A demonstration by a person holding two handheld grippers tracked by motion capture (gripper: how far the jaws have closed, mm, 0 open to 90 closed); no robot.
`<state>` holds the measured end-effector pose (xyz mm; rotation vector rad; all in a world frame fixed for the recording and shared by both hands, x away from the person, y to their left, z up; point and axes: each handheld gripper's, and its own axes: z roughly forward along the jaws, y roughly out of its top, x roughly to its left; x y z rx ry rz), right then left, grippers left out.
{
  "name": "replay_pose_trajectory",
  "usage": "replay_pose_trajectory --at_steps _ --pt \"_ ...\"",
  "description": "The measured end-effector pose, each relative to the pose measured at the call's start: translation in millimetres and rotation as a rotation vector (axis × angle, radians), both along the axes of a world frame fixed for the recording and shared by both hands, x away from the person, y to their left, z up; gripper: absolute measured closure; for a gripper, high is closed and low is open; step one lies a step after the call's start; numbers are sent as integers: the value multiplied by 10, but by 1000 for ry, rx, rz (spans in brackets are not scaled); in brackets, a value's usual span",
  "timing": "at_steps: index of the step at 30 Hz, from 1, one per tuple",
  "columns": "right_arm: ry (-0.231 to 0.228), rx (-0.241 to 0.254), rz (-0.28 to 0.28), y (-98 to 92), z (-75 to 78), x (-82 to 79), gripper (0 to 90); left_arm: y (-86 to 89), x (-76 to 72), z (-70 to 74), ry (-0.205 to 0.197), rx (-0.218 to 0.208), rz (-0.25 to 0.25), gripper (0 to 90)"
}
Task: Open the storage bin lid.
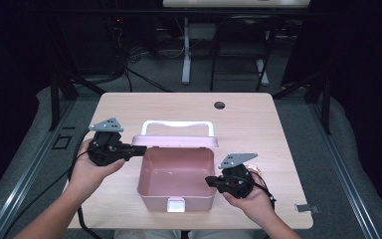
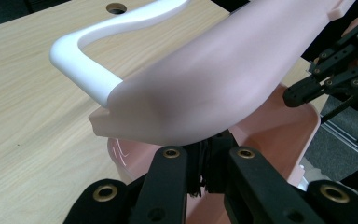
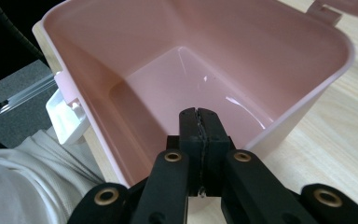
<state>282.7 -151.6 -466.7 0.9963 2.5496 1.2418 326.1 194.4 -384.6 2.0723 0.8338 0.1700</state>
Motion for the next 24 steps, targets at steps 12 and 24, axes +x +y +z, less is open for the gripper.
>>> replay_pose_trajectory --at_steps 12,24 --pt "28 -6 22 64 -76 5 899 -5 70 44 1 -8 10 882" --pt "30 -18 38 110 -122 -4 898 -16 143 88 -4 -6 21 878"
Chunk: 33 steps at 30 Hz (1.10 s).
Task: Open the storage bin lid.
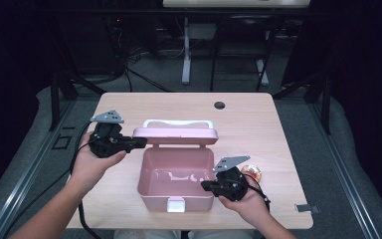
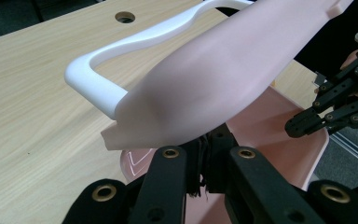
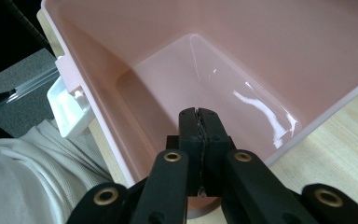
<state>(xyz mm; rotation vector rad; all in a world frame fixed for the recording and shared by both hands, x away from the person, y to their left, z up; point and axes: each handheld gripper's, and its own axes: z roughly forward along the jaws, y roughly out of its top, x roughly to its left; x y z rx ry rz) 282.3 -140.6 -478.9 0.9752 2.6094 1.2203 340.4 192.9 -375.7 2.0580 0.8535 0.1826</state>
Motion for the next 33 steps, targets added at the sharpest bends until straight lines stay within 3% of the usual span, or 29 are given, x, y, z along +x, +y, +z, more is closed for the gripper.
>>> replay_pose_trajectory --at_steps 33 --pt "5 8 4 7 -44 -2 900 -38 204 59 -6 17 46 865"
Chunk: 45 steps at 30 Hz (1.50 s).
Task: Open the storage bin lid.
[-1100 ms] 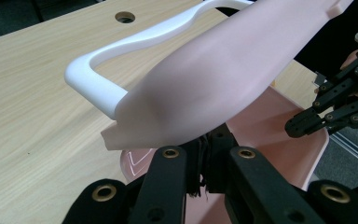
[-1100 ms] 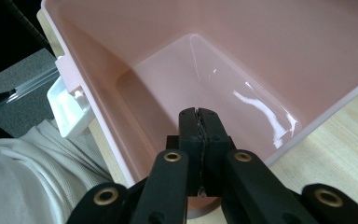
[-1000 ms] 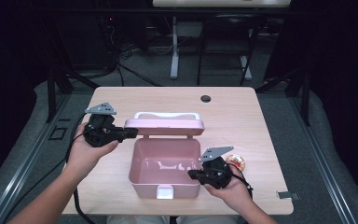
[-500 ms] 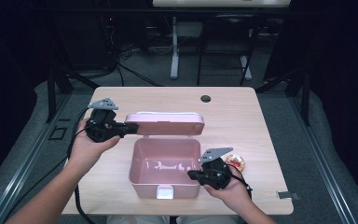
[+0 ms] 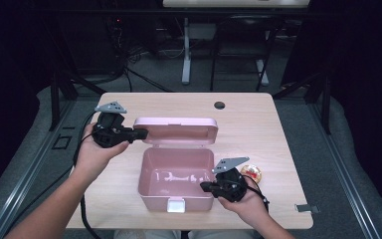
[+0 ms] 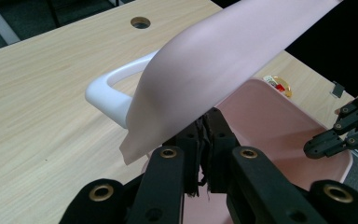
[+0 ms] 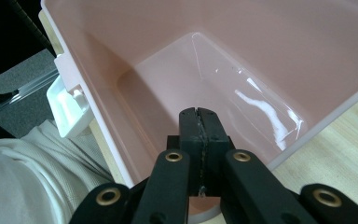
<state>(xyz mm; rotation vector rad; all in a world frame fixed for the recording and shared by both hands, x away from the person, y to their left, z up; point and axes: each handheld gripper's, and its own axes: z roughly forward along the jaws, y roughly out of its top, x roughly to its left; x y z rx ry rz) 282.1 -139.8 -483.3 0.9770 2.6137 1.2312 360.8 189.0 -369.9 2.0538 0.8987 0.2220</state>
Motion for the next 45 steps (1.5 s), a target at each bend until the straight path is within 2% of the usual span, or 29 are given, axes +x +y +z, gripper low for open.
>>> replay_pose_trajectory --at_steps 24,35,40,45 --pt "-2 6 4 -5 -5 3 900 41 183 -16 -1 4 61 855" --pt "4 19 1 -15 -11 6 900 75 288 -83 19 21 93 839" --pt "1 22 0 -16 -14 3 900 106 292 -127 30 29 99 809" --pt "2 23 -2 -18 -14 2 900 172 269 -198 42 -8 101 706"
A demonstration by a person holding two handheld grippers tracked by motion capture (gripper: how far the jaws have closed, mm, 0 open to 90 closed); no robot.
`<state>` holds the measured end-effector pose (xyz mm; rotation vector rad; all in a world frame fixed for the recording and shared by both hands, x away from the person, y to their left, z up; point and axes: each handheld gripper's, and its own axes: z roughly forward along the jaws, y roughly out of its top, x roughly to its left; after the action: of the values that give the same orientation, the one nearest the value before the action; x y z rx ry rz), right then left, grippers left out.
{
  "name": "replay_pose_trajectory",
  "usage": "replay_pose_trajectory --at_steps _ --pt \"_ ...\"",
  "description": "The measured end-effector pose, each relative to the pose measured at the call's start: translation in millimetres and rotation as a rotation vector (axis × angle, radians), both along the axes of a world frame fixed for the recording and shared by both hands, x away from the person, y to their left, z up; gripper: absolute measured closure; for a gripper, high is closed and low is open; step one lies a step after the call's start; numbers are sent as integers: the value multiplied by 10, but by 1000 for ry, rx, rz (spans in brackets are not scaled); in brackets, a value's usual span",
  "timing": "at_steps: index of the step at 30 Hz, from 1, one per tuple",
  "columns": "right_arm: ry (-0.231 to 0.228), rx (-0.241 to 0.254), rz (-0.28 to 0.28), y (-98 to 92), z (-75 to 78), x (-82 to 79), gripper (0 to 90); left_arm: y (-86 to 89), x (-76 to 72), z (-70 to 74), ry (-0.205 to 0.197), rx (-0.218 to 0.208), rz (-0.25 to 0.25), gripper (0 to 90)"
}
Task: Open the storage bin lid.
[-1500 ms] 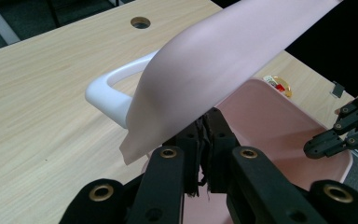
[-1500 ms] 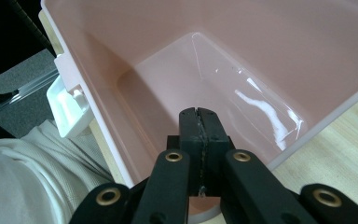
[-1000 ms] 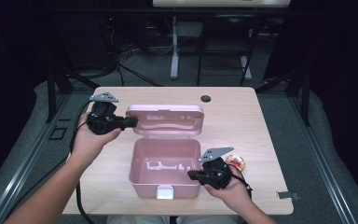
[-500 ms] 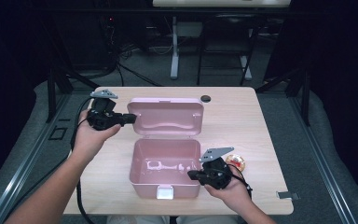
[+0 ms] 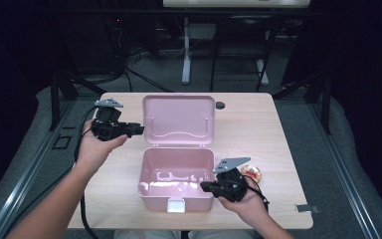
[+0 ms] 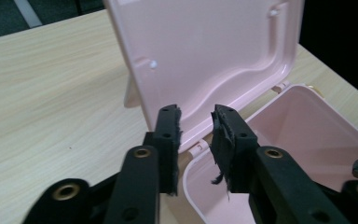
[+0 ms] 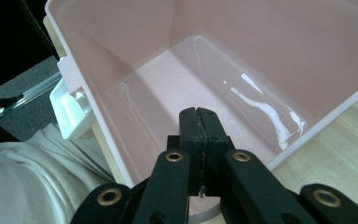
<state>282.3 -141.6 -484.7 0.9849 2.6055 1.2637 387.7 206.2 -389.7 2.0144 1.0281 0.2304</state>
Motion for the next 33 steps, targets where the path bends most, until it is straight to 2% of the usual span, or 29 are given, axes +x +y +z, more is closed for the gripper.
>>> replay_pose_trajectory --at_steps 7,8,13,21,24,29,33 --pt "-3 -2 -5 -1 2 5 900 90 -38 -152 1 22 31 625" --pt "9 -2 -3 -7 4 8 900 99 -44 -163 0 24 30 614" --pt "6 10 -9 -11 -3 11 900 156 -113 -240 -2 -1 21 568" --pt "1 15 -13 -6 -1 2 881 236 -235 -319 -38 7 52 546" --pt "4 22 -19 4 3 3 840 253 -282 -325 -40 11 37 539" --pt "4 15 -20 24 31 6 790 273 -354 -321 -51 -20 48 535" --pt "-3 21 -21 14 90 16 770 324 -400 -339 -52 -86 55 548"
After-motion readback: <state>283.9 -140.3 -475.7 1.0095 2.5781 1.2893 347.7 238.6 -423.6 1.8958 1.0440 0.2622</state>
